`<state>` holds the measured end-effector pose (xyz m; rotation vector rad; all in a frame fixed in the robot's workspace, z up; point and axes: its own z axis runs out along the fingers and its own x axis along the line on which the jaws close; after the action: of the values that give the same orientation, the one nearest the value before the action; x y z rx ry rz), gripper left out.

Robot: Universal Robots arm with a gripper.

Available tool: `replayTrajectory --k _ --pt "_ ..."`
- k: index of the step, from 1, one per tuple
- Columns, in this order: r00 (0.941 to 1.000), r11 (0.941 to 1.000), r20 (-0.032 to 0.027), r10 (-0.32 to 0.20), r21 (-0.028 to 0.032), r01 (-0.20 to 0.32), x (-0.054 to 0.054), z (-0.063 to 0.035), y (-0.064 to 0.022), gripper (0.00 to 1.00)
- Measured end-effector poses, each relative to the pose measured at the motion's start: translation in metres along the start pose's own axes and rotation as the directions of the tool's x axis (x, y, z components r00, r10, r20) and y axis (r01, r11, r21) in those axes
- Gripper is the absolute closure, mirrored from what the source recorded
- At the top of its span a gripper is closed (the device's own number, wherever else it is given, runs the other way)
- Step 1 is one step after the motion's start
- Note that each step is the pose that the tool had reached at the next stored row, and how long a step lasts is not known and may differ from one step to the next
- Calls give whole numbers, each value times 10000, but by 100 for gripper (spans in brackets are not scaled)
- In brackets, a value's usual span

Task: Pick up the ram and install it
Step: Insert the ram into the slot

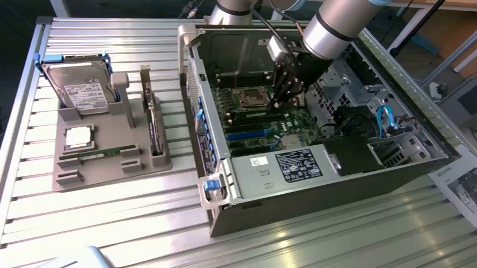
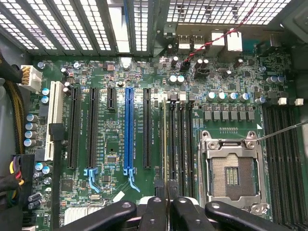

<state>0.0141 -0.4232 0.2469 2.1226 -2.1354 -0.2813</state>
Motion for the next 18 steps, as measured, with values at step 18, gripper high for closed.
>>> replayTrajectory --k 18 --pt "10000 9999 4 4 -104 -4 -29 41 -34 88"
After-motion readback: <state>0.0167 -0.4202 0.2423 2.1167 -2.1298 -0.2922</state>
